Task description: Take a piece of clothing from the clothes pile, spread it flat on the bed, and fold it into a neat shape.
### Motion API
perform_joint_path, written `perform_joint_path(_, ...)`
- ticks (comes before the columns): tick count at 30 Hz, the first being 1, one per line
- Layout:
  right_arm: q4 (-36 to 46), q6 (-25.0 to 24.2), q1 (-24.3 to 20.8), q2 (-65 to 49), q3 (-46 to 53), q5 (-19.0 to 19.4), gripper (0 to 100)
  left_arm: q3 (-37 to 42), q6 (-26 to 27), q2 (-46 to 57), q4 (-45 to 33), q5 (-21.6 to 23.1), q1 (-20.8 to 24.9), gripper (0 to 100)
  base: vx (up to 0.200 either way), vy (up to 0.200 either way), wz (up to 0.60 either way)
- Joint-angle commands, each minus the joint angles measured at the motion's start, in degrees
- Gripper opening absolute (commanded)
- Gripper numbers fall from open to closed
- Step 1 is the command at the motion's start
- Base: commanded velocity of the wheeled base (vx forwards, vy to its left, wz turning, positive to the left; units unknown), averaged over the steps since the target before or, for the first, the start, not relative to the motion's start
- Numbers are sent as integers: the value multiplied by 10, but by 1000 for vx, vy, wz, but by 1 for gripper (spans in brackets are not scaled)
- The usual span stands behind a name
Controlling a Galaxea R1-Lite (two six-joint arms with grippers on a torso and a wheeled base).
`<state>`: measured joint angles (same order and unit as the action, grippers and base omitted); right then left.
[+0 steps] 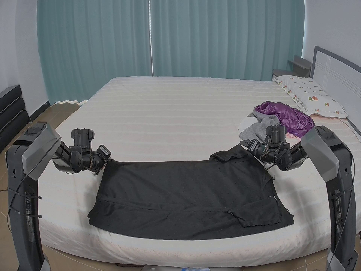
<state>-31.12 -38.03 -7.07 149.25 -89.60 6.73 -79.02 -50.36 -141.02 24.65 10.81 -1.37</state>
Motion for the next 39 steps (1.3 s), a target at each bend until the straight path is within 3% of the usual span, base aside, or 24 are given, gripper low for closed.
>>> perform_joint_path(1,11,1,1,24,-25,0,100,0,0,-1,0,0,0,0,0,0,0)
perform_joint_path(5,14,-1,5,24,-23,0,100,0,0,-1,0,0,0,0,0,0,0)
perform_joint_path(6,15,-1,5,24,-23,0,0,0,0,-1,0,0,0,0,0,0,0)
perform_joint_path(23,16,-25,27,-15,18,5,0,0,2,4,-2,-7,1,0,0,0,0)
perform_joint_path(39,-9,-83,34,-70,69,17,0,11,3,39,0,-9,-1,0,0,0,0)
